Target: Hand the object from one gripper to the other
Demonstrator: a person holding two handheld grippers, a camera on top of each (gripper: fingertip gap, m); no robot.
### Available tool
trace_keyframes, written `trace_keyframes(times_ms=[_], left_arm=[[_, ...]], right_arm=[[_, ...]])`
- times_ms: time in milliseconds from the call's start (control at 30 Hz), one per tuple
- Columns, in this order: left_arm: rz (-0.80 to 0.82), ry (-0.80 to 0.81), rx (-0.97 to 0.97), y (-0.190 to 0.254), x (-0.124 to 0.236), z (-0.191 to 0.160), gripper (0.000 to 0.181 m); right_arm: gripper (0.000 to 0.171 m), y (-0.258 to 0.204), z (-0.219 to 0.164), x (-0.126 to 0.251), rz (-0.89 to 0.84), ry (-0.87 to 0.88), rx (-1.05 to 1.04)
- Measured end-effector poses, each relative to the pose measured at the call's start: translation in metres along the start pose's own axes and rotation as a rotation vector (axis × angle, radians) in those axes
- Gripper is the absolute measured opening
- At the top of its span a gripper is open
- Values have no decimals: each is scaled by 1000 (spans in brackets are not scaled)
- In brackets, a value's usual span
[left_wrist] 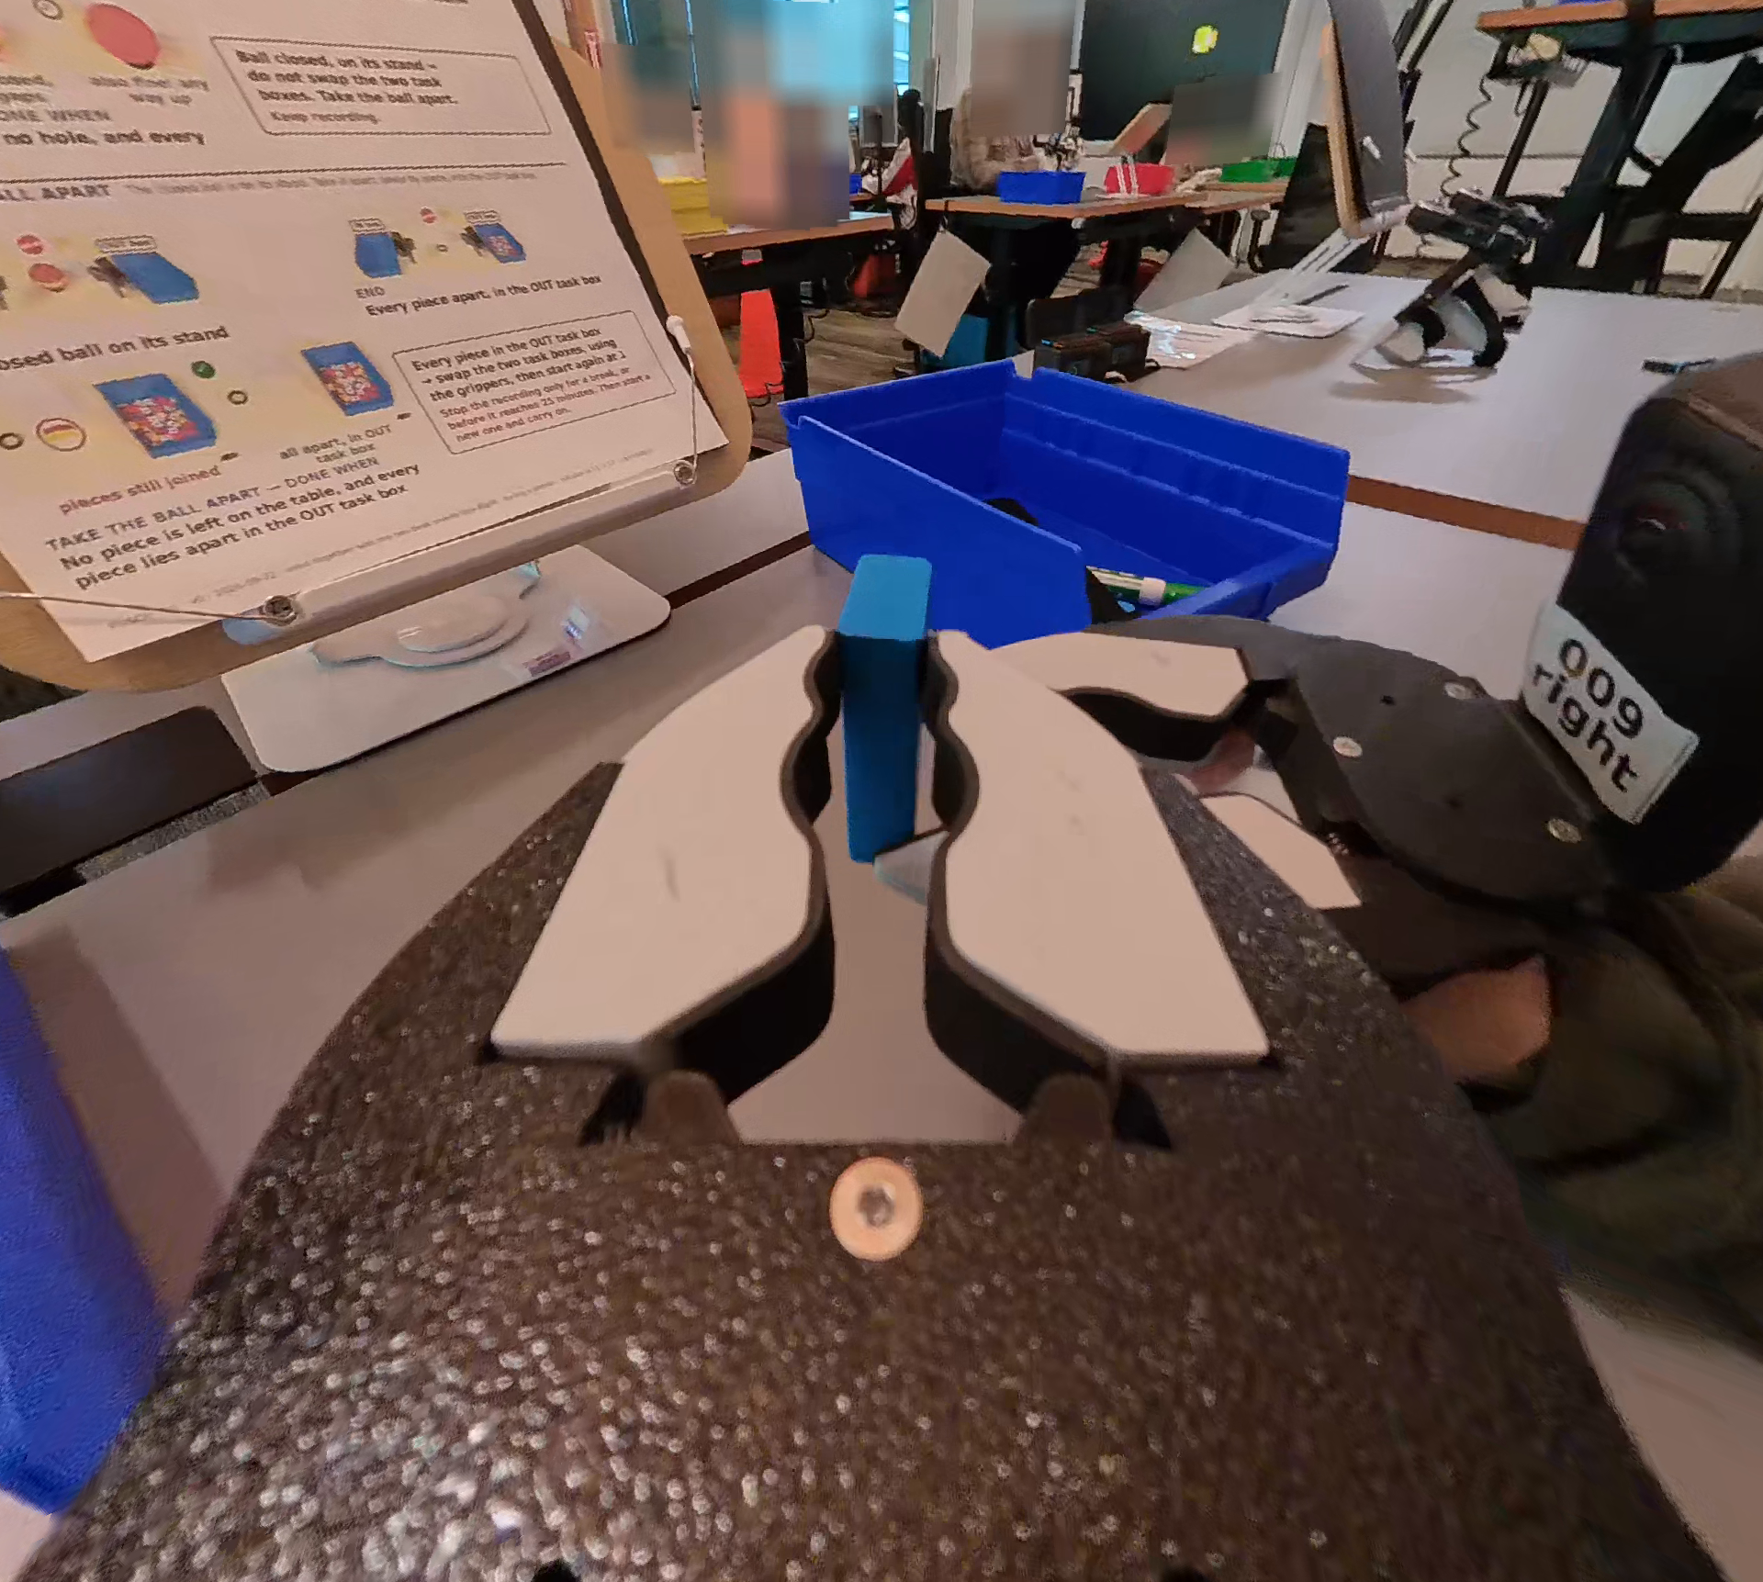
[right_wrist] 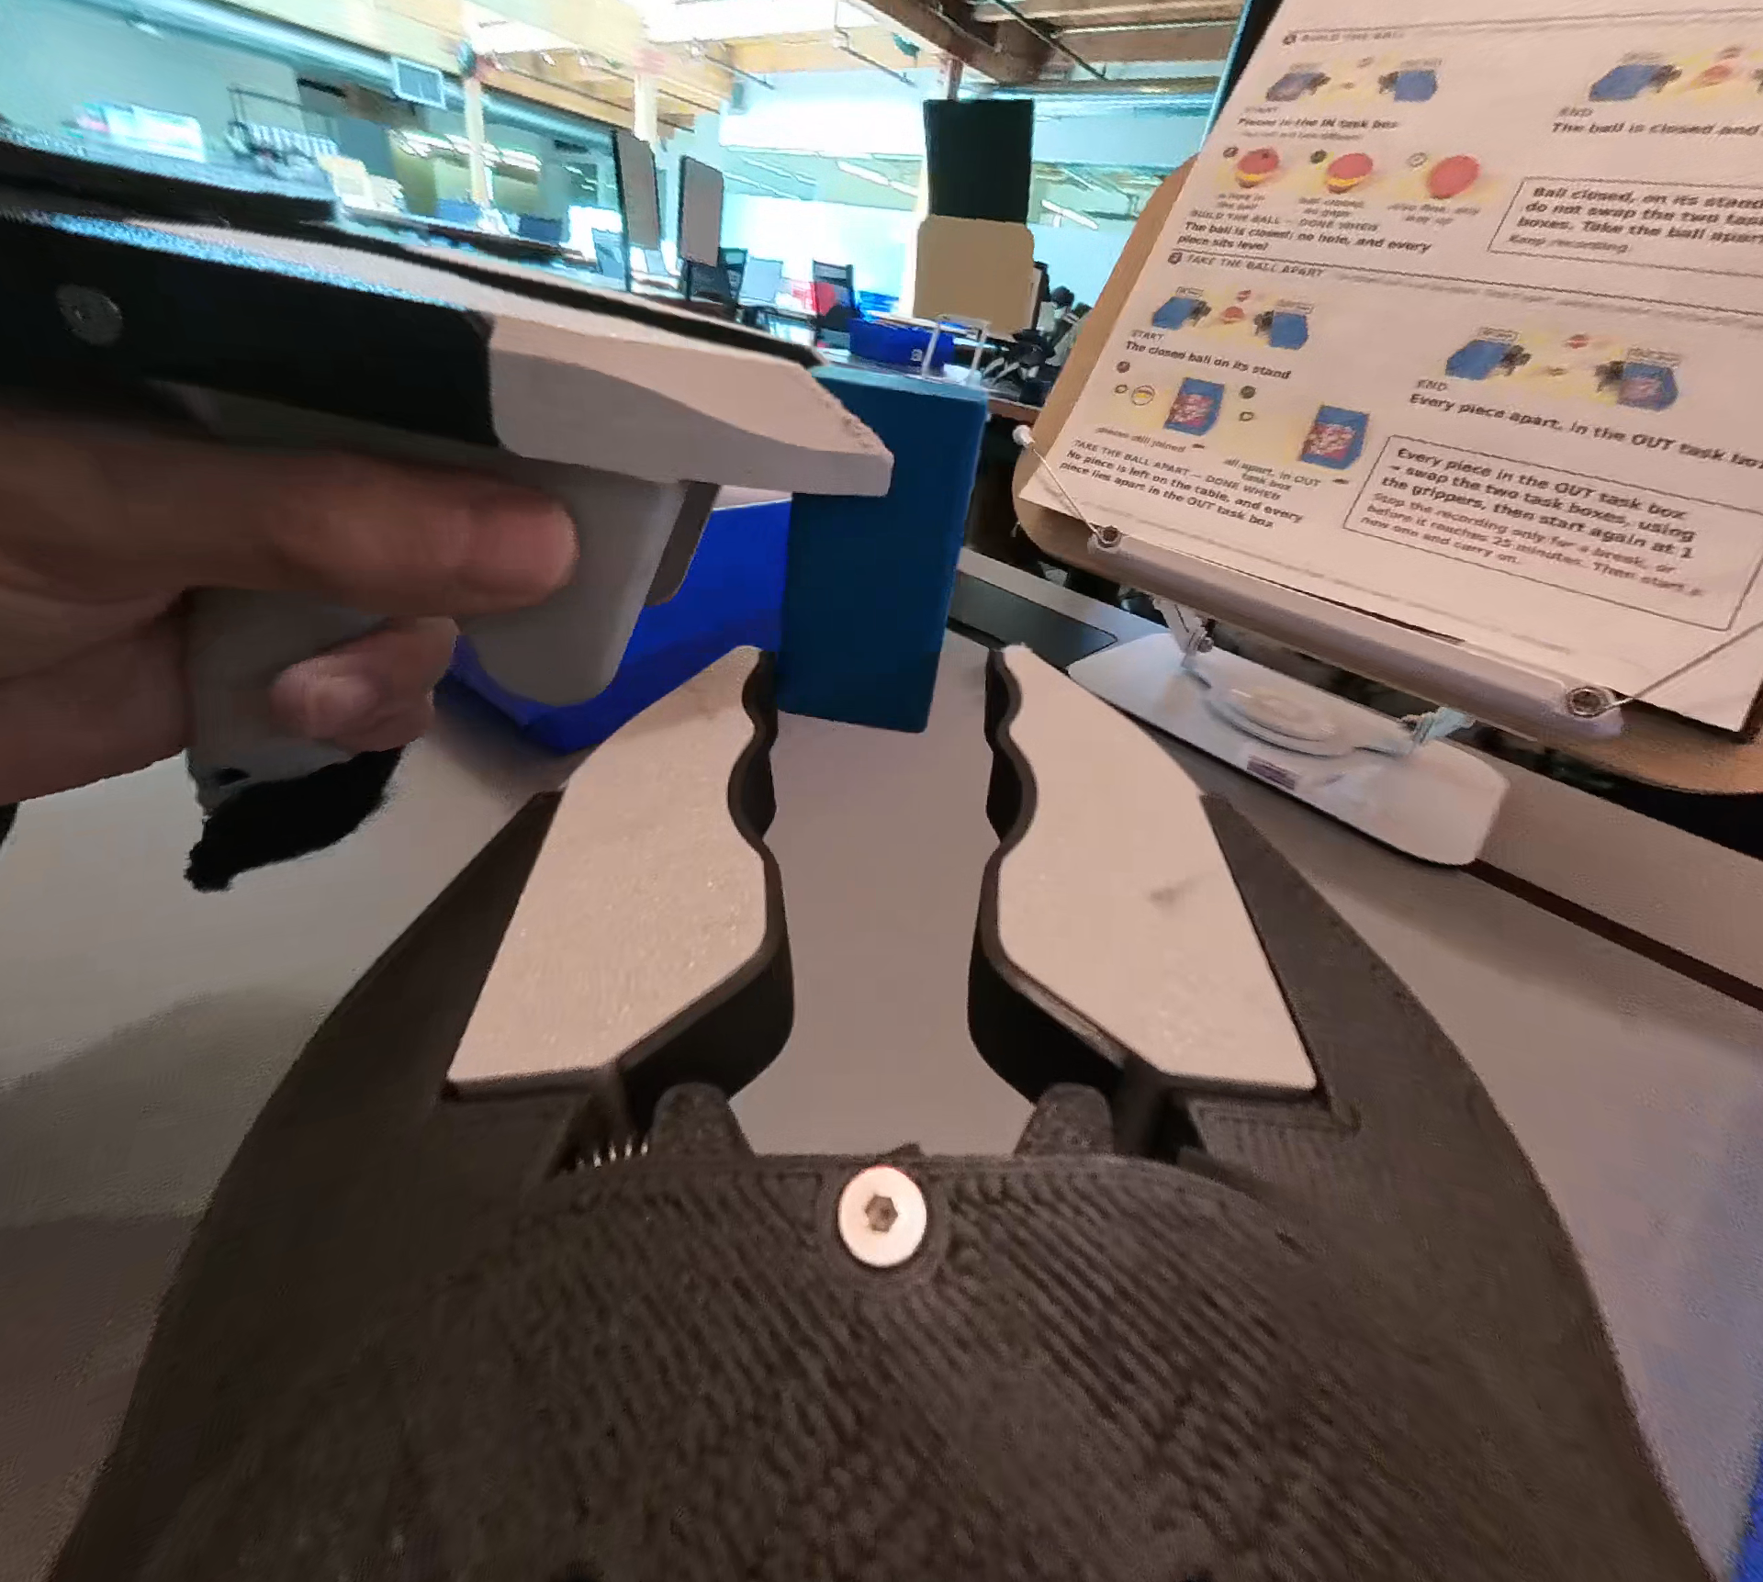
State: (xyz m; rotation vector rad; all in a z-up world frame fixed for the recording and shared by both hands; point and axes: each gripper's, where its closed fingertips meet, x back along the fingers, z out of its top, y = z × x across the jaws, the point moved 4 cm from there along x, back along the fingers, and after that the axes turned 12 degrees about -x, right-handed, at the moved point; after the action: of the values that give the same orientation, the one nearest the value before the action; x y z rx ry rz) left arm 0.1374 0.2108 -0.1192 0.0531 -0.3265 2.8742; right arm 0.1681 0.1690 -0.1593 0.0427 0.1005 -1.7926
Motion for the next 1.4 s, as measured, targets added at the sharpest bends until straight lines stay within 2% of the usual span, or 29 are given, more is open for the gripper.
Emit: trace_keyframes(times_ms=[167,367,433,500,667,833,900,933,1067,1167,1267,1400], left_arm=[[18,15,46,4,-3,-4,16],[24,21,6,9,-6,-5,15],[-28,35,-13,10,-5,-2,17],[-137,57,-8,13,-4,2,27],[-424,75,14,10,11,2,51],[-669,84,25,16,33,1,51],[-705,97,-24,19,38,1,33],[-710,92,-54,20,39,0,32],[-624,30,-76,17,30,-3,32],[-384,-35,-51,-2,15,-6,32],[-180,-55,35,-14,8,-8,32],[-129,-17,73,-7,3,-3,32]], right_arm=[[40,-2,0,0,-35,-9,26],[32,2,1,1,-53,-75,32],[32,3,3,1,17,-77,-20],[32,5,5,3,103,-74,-70],[32,-12,8,13,488,-89,-213],[32,-34,2,24,695,-162,-146],[32,-41,-1,24,722,-184,-126],[32,-42,-3,23,719,-188,-128],[33,-35,-7,17,632,-172,-131],[38,-20,-6,8,444,-77,-120],[42,-13,-6,4,332,-53,-81],[27,-12,-4,2,227,-29,-26]])
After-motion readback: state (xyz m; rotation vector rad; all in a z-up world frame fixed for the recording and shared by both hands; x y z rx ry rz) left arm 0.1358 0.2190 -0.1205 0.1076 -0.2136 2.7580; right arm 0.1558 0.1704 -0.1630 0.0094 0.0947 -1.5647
